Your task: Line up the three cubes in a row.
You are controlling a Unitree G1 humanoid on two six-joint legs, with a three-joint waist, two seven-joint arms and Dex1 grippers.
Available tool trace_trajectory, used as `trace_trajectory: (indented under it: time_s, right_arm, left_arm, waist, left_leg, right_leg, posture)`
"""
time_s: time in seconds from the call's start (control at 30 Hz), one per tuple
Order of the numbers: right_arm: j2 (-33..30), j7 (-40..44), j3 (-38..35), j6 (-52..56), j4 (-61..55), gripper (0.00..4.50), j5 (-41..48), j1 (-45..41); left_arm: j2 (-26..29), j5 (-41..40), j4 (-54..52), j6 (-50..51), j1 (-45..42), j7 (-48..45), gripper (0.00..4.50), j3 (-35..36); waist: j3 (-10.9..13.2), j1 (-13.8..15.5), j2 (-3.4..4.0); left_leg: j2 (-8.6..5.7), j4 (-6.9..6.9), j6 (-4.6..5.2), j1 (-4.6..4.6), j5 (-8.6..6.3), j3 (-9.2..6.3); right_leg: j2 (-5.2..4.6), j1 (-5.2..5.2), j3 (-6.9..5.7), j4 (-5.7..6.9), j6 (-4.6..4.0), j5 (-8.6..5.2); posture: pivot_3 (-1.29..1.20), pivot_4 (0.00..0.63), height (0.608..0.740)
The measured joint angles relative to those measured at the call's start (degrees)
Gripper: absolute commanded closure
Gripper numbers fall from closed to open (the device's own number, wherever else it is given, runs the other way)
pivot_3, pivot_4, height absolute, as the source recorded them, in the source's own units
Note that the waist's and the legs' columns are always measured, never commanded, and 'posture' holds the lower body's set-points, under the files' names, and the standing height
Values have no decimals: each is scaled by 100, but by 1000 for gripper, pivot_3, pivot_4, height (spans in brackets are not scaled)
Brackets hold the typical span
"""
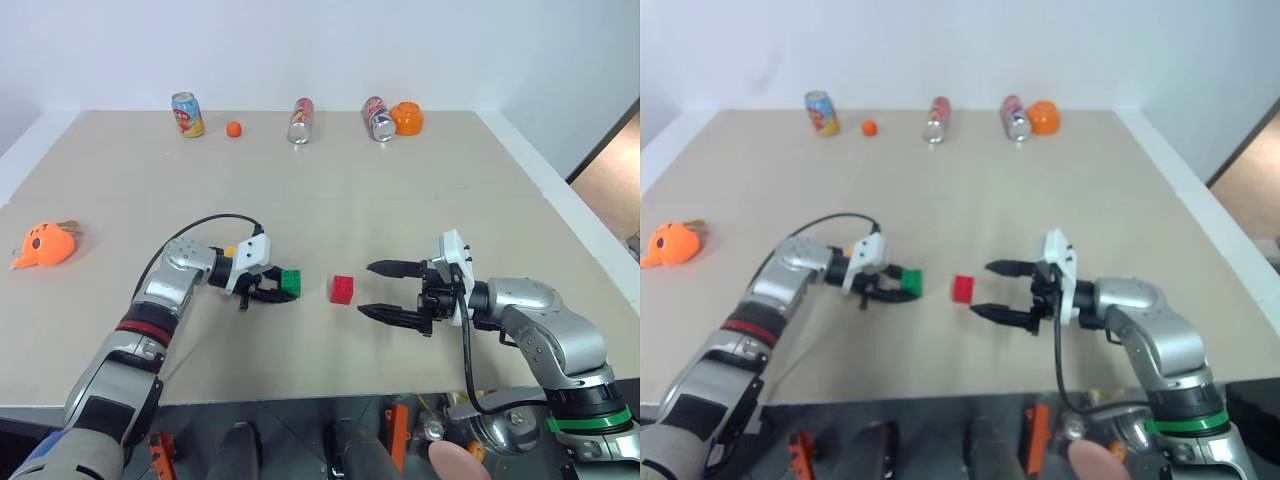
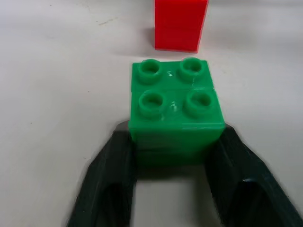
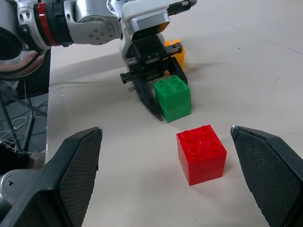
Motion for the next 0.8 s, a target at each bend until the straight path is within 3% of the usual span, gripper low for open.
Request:
trace_trajectory:
  time_s: [0.1,0.8]
  right_arm:
    - [1,-4,0,0,0,0,0,-5]
    - [82,63,0,-1,6,0,2,-211]
  left_arm:
    - [0,-59,-155,192,53,-79,41,-1]
    - [201,101,-1003,239,470,586,13,1]
  waist:
    - [0,2,0]
    - [0,2,1]
  left_leg:
    - [0,1,0,0,0,-1]
    - [-2,4,14,0,8,-1]
  right_leg:
    - [0,1,0,0,0,0]
    - [23,0,38,0,-1,4]
  posture:
    - [0,150,740]
    - [0,150,740]
